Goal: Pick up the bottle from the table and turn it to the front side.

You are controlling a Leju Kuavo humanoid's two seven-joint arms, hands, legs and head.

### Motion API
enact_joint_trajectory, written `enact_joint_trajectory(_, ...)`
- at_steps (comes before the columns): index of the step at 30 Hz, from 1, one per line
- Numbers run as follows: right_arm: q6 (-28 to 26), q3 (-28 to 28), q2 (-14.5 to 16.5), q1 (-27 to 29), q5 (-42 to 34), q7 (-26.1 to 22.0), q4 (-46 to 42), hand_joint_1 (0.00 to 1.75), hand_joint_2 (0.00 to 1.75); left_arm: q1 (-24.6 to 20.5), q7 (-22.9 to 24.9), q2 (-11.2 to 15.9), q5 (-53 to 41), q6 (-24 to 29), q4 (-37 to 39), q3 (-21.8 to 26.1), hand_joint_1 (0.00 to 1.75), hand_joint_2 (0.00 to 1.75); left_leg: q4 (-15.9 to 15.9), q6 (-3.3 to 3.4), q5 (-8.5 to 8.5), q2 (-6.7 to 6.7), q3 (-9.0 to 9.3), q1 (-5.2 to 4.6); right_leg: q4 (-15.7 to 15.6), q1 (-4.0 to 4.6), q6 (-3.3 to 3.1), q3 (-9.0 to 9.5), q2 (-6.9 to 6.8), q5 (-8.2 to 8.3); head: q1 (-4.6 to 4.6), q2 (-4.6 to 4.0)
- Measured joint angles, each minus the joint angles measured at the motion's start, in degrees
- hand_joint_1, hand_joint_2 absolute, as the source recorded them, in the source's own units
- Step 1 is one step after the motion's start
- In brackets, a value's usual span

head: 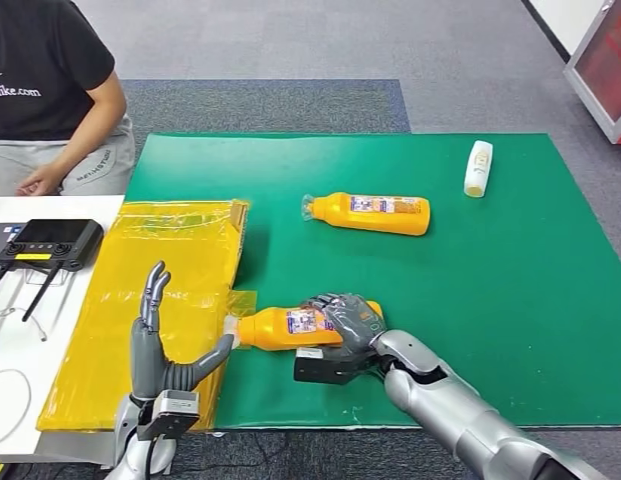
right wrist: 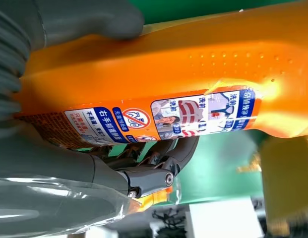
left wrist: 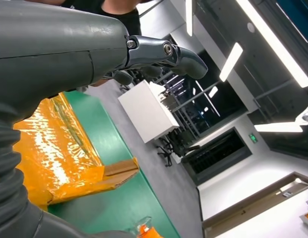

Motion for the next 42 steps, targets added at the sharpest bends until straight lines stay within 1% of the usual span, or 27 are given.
enact_joint_trajectory(4, -1.66, -5.43, 1.59, 4.73, -5.46, -3.38, -4.0, 1.75, 1.75, 0.05, 0.0, -0.08, -0.07, -0.78, -0.58, -0.01, 0.0, 1.75, 0.0, 0.0, 0.0, 0.0, -0.13, 0.01, 0.01, 0.01, -0.01, -0.12, -0.05, -0.02, -0.01, 0.0)
enact_joint_trajectory(8, -5.03, -11.95, 3.95, 10.15, -12.57, -7.62, -9.21, 1.75, 1.75, 0.49, 0.0, -0.2, 0.12, -2.03, -0.83, -0.14, 0.0, 1.75, 0.0, -0.01, 0.0, -0.02, -0.32, 0.01, 0.02, 0.01, -0.03, -0.29, -0.1, -0.05, -0.01, 0.0)
enact_joint_trajectory(11, -6.0, -15.87, 5.34, 13.02, -15.65, -9.6, -12.88, 1.75, 1.75, 0.95, 0.0, -0.28, 0.43, -2.61, -0.94, -0.46, 0.0, 1.75, 0.0, 0.0, -0.01, -0.02, -0.4, 0.01, 0.01, 0.01, -0.04, -0.37, -0.1, -0.06, -0.01, 0.0)
enact_joint_trajectory(15, -6.06, -18.83, 6.45, 15.08, -18.46, -10.88, -15.69, 1.75, 1.75, 1.14, 0.0, -0.28, 0.68, -2.67, -1.2, -0.82, 0.0, 1.75, 0.0, 0.0, -0.01, -0.02, -0.46, 0.0, 0.01, 0.0, -0.03, -0.42, -0.1, -0.06, 0.0, 0.0)
enact_joint_trajectory(20, -6.21, -22.19, 8.18, 17.78, -24.55, -12.84, -18.77, 1.75, 1.75, 1.5, -0.02, -0.16, 1.11, -2.31, -1.88, -2.54, 0.0, 1.75, 0.0, 0.0, -0.01, -0.02, -0.5, 0.0, 0.01, 0.0, -0.03, -0.47, -0.11, -0.06, -0.01, 0.0)
enact_joint_trajectory(23, -7.31, -23.25, 8.91, 18.98, -25.02, -13.59, -19.82, 1.75, 1.75, 1.65, 0.01, 0.1, 2.41, -2.96, -2.12, -3.79, 0.0, 1.75, 0.0, 0.0, -0.01, -0.02, -0.51, 0.0, 0.01, 0.0, -0.04, -0.49, -0.11, -0.06, -0.01, 0.0)
enact_joint_trajectory(24, -7.91, -23.38, 9.13, 19.4, -24.59, -13.85, -20.14, 1.75, 1.75, 1.69, 0.06, 0.16, 3.62, -4.06, -2.13, -4.09, 0.0, 1.75, 0.0, 0.0, -0.01, -0.02, -0.52, 0.0, 0.01, 0.0, -0.04, -0.5, -0.11, -0.06, -0.01, 0.0)
enact_joint_trajectory(26, -9.35, -23.49, 9.57, 20.34, -23.33, -14.48, -20.85, 1.75, 1.75, 1.72, 0.43, 0.24, 7.77, -8.42, -2.17, -4.52, 0.0, 1.75, 0.0, 0.0, -0.01, -0.02, -0.53, 0.0, 0.01, 0.01, -0.04, -0.52, -0.11, -0.06, -0.01, 0.0)
enact_joint_trajectory(27, -10.15, -23.49, 9.76, 20.8, -22.56, -14.87, -21.19, 1.75, 1.75, 1.7, 0.84, 0.28, 10.63, -11.91, -2.21, -4.66, 0.0, 1.75, 0.0, 0.0, -0.01, -0.02, -0.54, 0.0, 0.01, 0.01, -0.04, -0.52, -0.11, -0.06, -0.01, 0.0)
enact_joint_trajectory(31, -12.53, -23.33, 10.27, 22.19, -20.54, -16.2, -22.07, 1.75, 1.75, 1.56, 2.52, 0.74, 21.77, -29.18, -2.6, -5.17, 0.0, 1.75, 0.0, 0.0, -0.01, -0.02, -0.57, 0.0, 0.01, 0.01, -0.04, -0.54, -0.11, -0.06, 0.0, 0.0)
enact_joint_trajectory(33, -12.93, -23.23, 10.56, 22.72, -20.67, -16.83, -22.27, 1.75, 1.75, 1.43, 3.23, 0.98, 24.62, -35.1, -2.78, -5.37, 0.0, 1.75, 0.0, 0.0, -0.01, -0.02, -0.57, 0.0, 0.01, 0.0, -0.04, -0.55, -0.11, -0.06, 0.0, 0.0)
enact_joint_trajectory(36, -13.24, -23.06, 11.04, 23.48, -20.92, -17.51, -22.7, 1.75, 1.75, 1.26, 4.23, 1.15, 26.6, -39.95, -3.13, -5.38, 0.0, 1.75, 0.0, 0.0, -0.01, -0.02, -0.57, 0.0, 0.01, 0.0, -0.04, -0.55, -0.11, -0.06, 0.0, 0.0)
enact_joint_trajectory(42, -14.68, -22.04, 11.65, 24.28, -19.98, -18.64, -23.96, 1.75, 1.75, -0.34, 4.85, 1.15, 27.24, -45.12, -3.81, -5.51, 0.0, 1.75, 0.0, -0.01, 0.0, -0.02, -0.58, 0.0, 0.01, 0.01, -0.04, -0.57, -0.11, -0.06, -0.01, 0.0)
